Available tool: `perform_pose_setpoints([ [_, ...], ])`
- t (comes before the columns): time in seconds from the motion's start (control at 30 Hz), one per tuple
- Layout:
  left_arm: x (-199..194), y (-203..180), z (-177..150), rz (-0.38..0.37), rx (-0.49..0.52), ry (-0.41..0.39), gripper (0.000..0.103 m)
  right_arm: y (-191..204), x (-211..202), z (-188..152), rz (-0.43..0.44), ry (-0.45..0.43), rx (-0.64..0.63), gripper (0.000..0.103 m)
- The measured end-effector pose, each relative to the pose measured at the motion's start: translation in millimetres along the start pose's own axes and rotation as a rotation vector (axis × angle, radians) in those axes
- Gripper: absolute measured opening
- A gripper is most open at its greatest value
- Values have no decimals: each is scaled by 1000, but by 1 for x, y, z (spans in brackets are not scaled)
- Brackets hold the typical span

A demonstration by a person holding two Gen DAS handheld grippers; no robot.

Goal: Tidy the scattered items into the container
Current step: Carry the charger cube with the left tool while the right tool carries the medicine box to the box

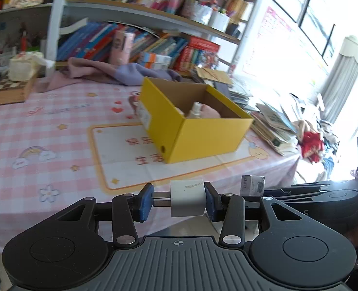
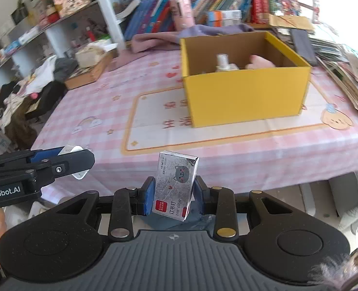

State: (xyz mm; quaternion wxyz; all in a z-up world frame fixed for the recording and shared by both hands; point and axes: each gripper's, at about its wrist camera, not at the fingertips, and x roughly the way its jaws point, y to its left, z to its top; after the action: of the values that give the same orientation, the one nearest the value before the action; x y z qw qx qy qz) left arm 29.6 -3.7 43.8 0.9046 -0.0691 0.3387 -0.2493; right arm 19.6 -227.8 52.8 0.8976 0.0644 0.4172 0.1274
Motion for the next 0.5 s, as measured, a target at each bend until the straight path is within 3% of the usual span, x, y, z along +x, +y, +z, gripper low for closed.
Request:
perform_pose_setpoints([
  [0.5, 64, -53, 19, -117, 81, 65, 42, -74, -8, 5, -88, -1, 107, 32],
])
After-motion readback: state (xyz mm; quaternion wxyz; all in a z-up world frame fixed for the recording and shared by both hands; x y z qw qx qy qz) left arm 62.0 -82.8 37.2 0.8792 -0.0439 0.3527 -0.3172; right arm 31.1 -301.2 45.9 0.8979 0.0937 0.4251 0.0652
